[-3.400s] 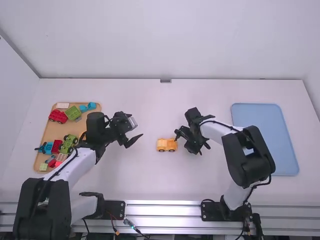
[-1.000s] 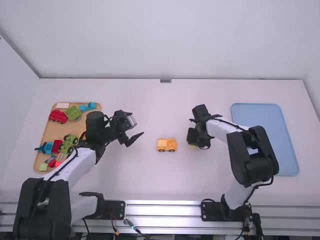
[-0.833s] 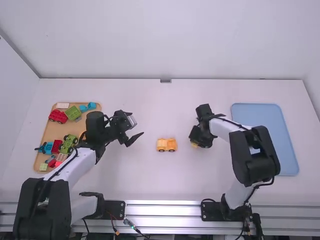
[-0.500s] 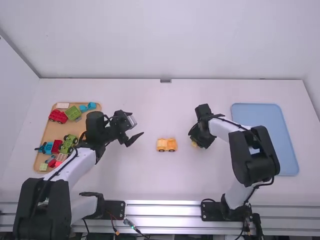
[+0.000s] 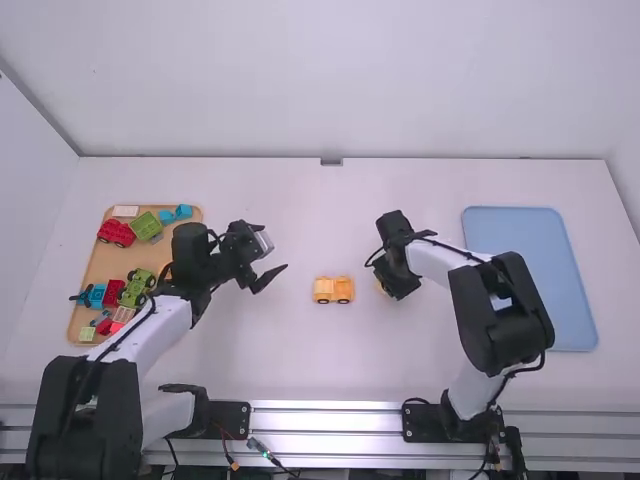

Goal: Assemble lego blocks to make yellow taxi

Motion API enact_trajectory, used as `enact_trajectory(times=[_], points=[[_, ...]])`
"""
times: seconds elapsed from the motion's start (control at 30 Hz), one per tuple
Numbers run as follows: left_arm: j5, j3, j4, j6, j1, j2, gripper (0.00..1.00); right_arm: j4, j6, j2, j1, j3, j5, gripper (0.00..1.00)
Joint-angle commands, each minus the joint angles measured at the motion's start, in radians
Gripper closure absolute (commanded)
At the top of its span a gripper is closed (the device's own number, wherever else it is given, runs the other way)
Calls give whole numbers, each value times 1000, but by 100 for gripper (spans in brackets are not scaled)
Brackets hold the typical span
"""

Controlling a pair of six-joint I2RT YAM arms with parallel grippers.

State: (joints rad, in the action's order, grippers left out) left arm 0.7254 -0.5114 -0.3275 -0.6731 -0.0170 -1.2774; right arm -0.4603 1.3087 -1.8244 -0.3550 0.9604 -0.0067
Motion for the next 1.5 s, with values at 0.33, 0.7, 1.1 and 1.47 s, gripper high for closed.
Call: enact_trajectory(times=[0.33, 0.7, 1.1, 1.47], points=[[19, -1, -2, 5, -2, -8, 1, 10, 31, 19, 30, 20, 11, 62], [19, -1, -2, 5, -2, -8, 1, 4, 26, 19, 31, 20, 5, 1], [19, -1, -2, 5, -2, -8, 1, 8, -114, 39, 87, 23, -106, 1], [16, -1, -3, 4, -2, -8, 1, 19, -478, 263, 225, 22, -394, 1]])
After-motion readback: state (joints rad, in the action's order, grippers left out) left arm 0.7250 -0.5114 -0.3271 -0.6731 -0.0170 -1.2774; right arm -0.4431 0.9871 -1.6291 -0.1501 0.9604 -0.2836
